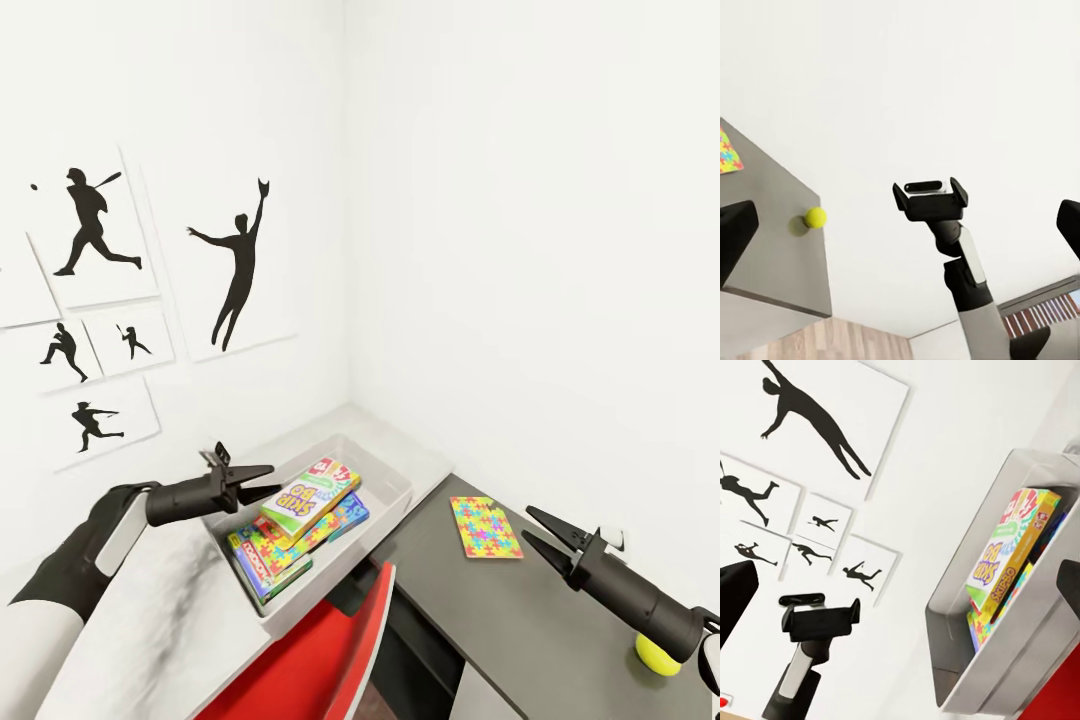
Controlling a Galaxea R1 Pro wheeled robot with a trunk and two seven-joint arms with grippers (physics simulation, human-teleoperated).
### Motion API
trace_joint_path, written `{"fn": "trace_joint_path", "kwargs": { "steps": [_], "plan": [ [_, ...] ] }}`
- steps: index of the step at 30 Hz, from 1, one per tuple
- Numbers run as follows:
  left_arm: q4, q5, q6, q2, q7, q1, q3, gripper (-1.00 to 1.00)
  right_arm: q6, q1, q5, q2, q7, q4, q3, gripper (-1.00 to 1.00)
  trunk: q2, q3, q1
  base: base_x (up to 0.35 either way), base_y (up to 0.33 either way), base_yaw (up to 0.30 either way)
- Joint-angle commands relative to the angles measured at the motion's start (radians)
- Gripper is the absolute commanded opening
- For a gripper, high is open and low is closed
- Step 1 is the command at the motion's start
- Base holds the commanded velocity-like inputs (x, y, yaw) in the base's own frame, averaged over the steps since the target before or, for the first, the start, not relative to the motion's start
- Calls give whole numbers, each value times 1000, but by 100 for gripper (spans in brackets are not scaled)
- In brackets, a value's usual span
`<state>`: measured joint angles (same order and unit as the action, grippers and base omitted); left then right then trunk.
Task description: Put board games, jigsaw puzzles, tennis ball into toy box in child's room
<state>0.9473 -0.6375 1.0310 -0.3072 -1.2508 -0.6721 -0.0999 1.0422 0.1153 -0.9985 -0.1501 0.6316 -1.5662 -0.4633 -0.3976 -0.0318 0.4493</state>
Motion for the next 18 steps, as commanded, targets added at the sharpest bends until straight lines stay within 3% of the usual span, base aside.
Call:
{"fn": "trace_joint_path", "kwargs": {
  "steps": [1, 7, 12, 18],
  "plan": [
    [0, -4, 10, -2, -2, -1, -3, 100, 5, 1, 5, 0, 6, 0, -1, 100, -2, -2, 1, 0, 0, 0],
    [2, -6, 16, -5, -2, -3, -3, 100, 5, 1, 1, 1, 5, -2, -3, 100, -2, -2, 1, 0, 0, -6],
    [2, -7, 16, -6, -2, -3, -4, 100, 5, 1, -1, 1, 5, -3, -3, 100, -2, 3, 1, -4, 0, -149],
    [2, -7, 16, -6, -2, -3, -7, 100, 5, 1, -2, 1, 5, -5, -3, 100, -2, 7, 1, -167, 0, -149]
  ]
}}
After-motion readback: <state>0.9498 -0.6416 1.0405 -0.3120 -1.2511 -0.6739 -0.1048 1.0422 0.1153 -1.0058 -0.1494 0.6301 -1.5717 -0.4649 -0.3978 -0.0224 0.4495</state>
